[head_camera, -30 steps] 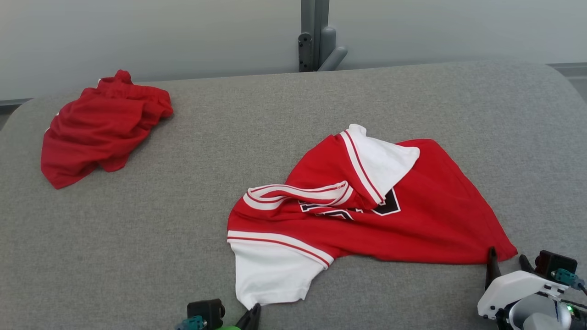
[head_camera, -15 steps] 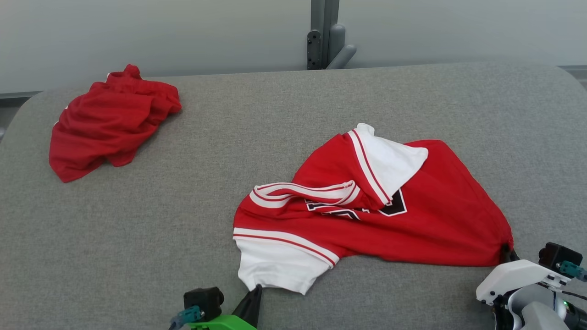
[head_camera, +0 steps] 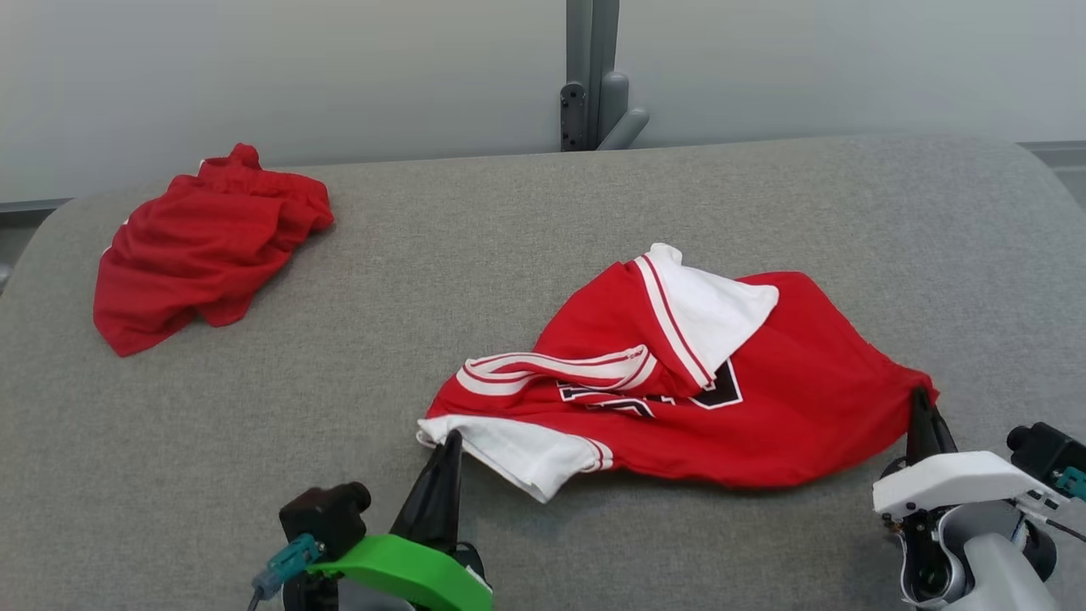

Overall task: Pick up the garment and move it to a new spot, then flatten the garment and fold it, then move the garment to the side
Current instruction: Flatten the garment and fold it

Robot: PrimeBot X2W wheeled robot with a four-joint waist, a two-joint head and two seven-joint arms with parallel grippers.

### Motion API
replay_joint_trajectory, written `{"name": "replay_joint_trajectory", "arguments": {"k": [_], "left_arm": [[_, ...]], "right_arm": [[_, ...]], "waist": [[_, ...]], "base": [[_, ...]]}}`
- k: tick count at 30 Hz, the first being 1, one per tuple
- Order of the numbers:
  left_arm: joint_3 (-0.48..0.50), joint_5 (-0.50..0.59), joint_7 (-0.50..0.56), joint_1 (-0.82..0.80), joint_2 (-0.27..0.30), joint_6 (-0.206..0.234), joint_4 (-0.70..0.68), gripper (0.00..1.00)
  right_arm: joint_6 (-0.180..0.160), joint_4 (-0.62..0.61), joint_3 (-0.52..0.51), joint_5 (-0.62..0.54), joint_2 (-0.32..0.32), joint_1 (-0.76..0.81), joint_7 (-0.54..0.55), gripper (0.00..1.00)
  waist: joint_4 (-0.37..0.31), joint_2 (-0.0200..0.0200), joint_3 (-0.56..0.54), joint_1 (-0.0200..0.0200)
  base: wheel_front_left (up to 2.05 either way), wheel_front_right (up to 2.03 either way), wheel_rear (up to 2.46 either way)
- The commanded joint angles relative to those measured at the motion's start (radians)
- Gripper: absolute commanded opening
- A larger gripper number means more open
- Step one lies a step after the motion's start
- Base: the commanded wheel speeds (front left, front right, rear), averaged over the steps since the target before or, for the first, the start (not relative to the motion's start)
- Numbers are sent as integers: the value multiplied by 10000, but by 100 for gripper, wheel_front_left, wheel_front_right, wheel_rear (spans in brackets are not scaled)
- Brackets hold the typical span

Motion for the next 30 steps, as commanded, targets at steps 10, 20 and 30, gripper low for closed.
{"name": "replay_joint_trajectory", "arguments": {"k": [10,20,30], "left_arm": [[600,-47,-437,-432,223,173,-1835,0],[1143,-44,-411,-1034,530,315,-4093,0],[1720,39,242,-1500,1188,636,-6797,0]], "right_arm": [[0,-4016,1043,3005,-343,1120,824,0],[2,-7405,610,3689,-406,1661,1617,0],[2,-10643,-518,3476,34,2409,2739,0]], "waist": [[-231,-1,-480,0],[-505,-1,-817,0],[-719,-1,-874,0]], "base": [[0,0,0],[0,0,0],[0,0,0]]}}
